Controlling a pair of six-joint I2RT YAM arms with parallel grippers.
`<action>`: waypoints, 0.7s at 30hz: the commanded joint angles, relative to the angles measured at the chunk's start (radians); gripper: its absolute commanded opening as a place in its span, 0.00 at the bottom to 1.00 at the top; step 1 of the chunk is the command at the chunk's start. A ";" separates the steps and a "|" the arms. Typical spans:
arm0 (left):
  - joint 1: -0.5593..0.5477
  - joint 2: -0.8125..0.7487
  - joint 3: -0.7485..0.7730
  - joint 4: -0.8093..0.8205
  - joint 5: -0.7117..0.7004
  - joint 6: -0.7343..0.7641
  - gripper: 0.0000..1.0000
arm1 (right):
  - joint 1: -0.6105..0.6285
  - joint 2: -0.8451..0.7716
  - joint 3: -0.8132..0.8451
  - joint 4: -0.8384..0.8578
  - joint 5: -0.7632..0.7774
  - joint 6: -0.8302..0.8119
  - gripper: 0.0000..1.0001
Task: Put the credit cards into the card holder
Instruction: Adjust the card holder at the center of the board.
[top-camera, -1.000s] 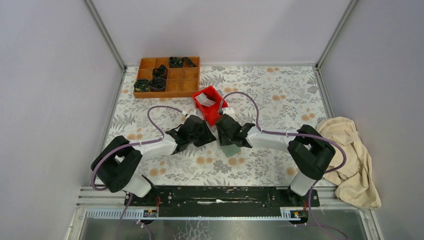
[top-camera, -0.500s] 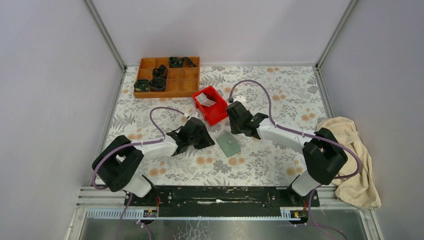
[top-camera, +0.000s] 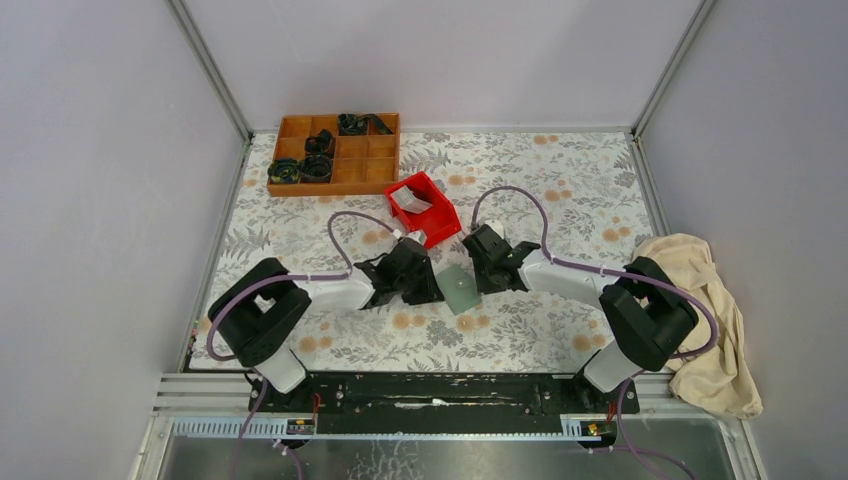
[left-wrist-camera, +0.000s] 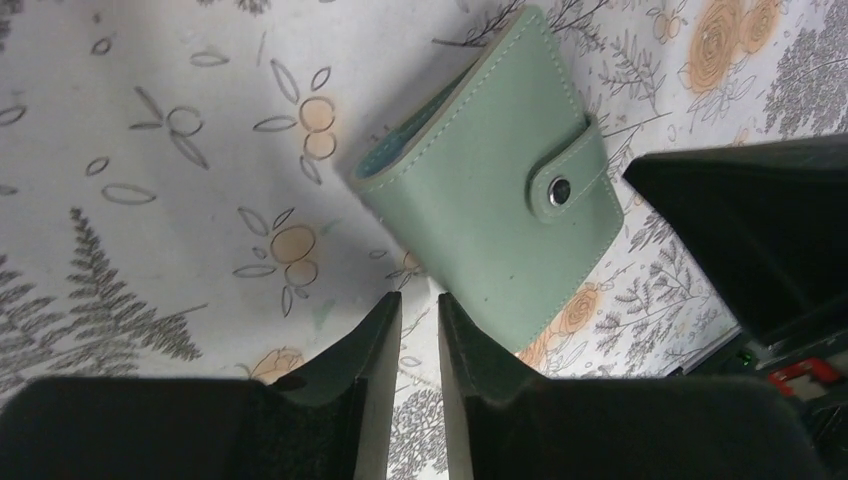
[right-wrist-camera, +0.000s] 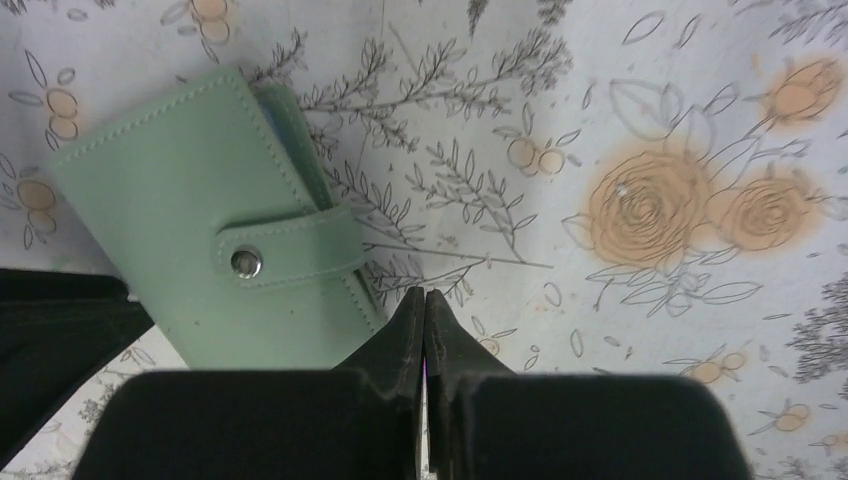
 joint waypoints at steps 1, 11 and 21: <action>-0.007 0.056 0.039 -0.024 -0.008 0.024 0.29 | 0.000 -0.046 -0.035 0.011 -0.066 0.049 0.00; -0.007 0.149 0.144 -0.047 -0.056 0.030 0.32 | 0.039 -0.052 -0.053 0.031 -0.101 0.092 0.00; -0.006 0.102 0.151 -0.108 -0.137 0.021 0.33 | 0.047 -0.027 0.016 0.004 -0.042 0.054 0.00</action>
